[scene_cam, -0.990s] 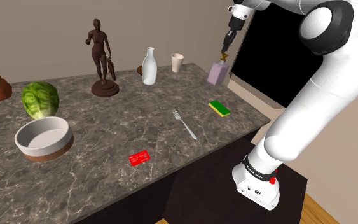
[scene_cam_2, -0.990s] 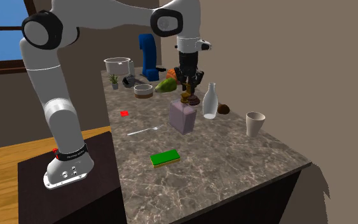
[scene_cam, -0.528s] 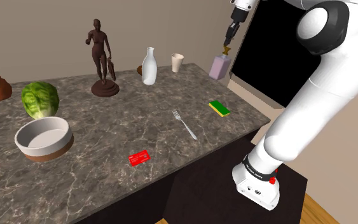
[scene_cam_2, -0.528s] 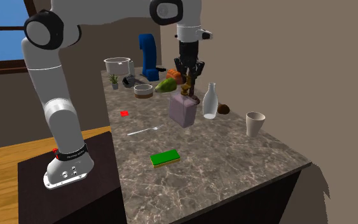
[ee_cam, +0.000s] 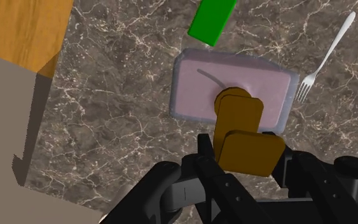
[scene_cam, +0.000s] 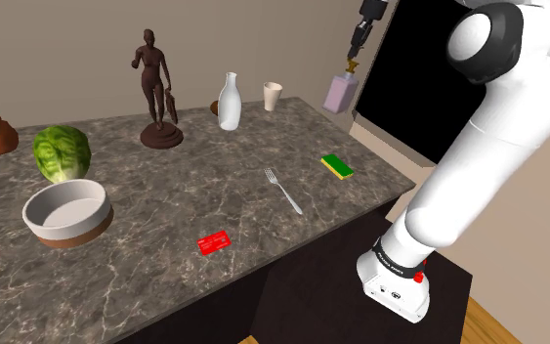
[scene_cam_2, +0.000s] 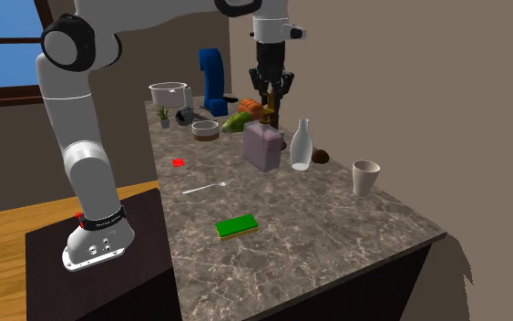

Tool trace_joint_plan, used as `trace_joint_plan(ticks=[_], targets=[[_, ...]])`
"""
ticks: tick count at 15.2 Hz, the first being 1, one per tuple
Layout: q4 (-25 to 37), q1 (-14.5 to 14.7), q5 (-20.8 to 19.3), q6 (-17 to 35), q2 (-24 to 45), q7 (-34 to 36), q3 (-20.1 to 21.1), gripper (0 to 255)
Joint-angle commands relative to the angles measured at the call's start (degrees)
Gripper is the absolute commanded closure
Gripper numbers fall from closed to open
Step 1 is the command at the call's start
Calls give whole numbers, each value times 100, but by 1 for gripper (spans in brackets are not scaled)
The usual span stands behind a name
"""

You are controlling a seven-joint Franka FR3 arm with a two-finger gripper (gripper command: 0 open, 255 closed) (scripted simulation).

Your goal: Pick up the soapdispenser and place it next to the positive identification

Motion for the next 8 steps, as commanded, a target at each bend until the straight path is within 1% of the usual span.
trace_joint_plan(ticks=[1,8], targets=[[273,-36,59,-199,94,-33,-26,255],[1272,-201,313,-896,480,-125,-109,255]])
